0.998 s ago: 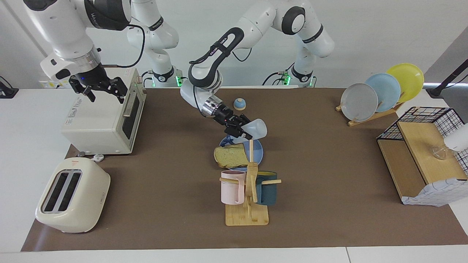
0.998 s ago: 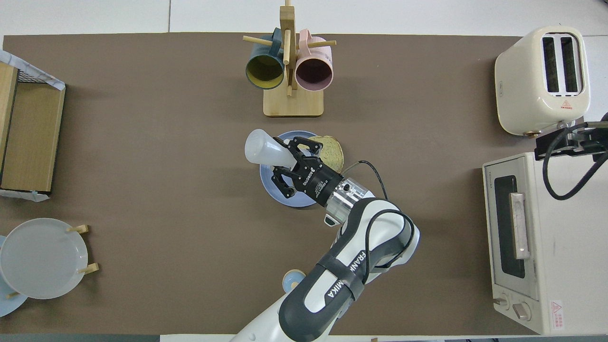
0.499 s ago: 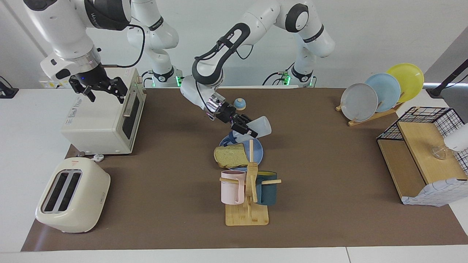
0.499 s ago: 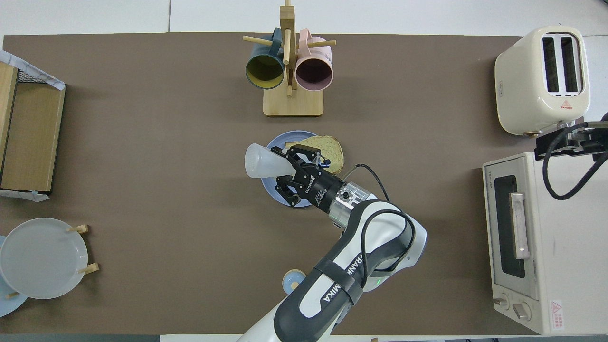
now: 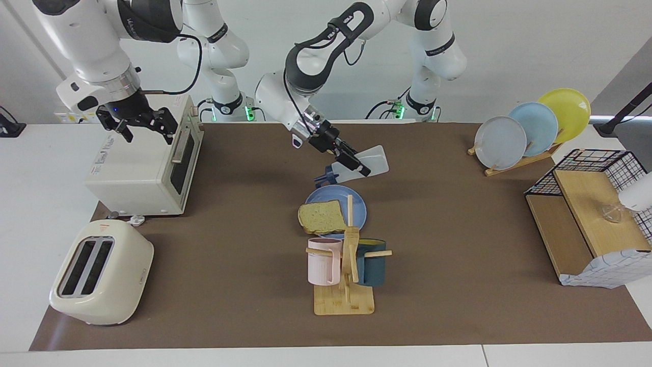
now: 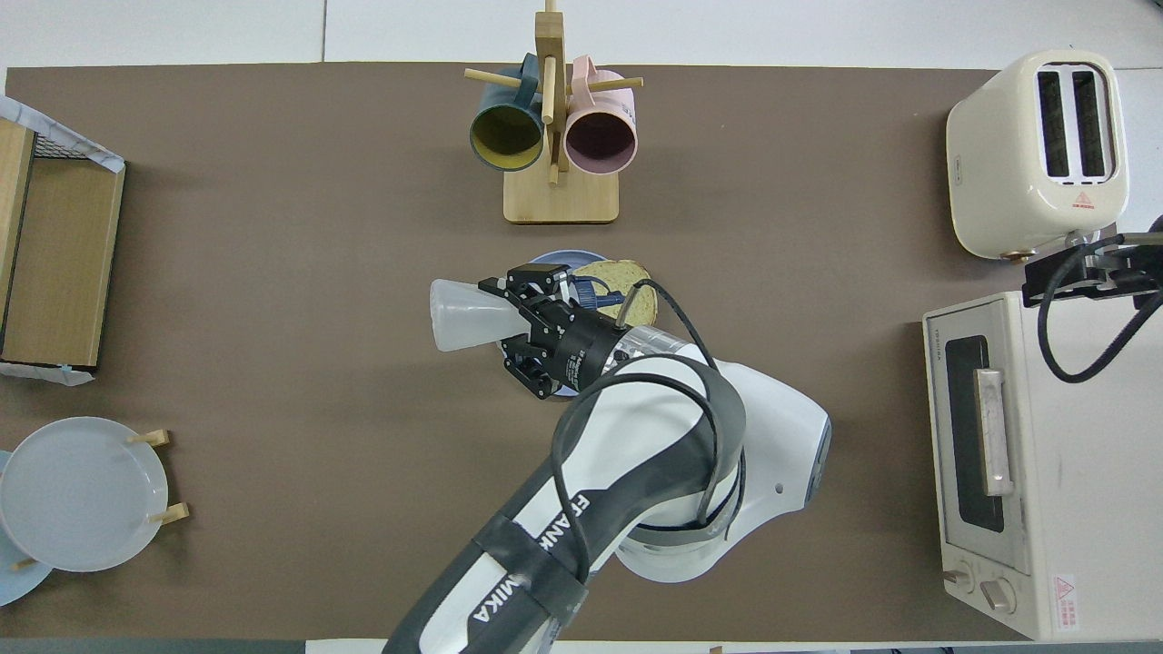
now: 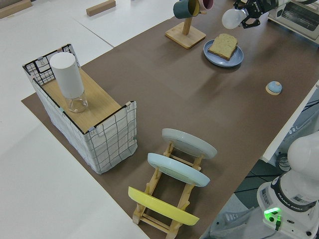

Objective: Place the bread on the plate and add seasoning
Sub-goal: 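Carry the bottle away from the plate toward the mug tree with the left gripper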

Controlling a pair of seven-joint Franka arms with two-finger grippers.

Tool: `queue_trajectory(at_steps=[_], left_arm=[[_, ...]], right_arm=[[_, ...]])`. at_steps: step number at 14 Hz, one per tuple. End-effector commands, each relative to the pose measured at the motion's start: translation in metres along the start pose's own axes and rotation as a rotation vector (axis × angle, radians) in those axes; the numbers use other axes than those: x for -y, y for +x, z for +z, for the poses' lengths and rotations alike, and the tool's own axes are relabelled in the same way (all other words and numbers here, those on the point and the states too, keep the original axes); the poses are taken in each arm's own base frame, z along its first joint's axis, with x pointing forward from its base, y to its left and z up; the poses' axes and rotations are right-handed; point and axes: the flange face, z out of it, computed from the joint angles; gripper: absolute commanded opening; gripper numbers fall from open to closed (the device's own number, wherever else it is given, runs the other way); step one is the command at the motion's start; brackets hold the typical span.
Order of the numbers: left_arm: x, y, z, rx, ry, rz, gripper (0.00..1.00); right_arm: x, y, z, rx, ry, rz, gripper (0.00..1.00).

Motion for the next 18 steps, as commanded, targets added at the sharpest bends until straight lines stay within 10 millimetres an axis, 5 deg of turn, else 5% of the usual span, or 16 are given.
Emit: queue_trajectory(at_steps=[1,9,15,18], left_arm=[[0.022,-0.063,0.006,-0.117,-0.068,-0.065,0.00],[0.090,-0.170,0.071,-0.340,-0.305,-0.332,0.00],[0.123,-0.208,0.138,-0.499,-0.459,-0.555,0.00],[0.123,-0.215,0.171,-0.564,-0.494,-0.645,0.00]], right_arm=[[-0.002,-0.003,0.001,-0.002,0.019,-0.017,1.00],[-0.002,-0.003,0.000,-0.003,0.019,-0.017,1.00],[-0.002,-0.003,0.001,-0.002,0.019,-0.017,1.00],[-0.003,-0.003,0.001,-0.003,0.019,-0.015,1.00]])
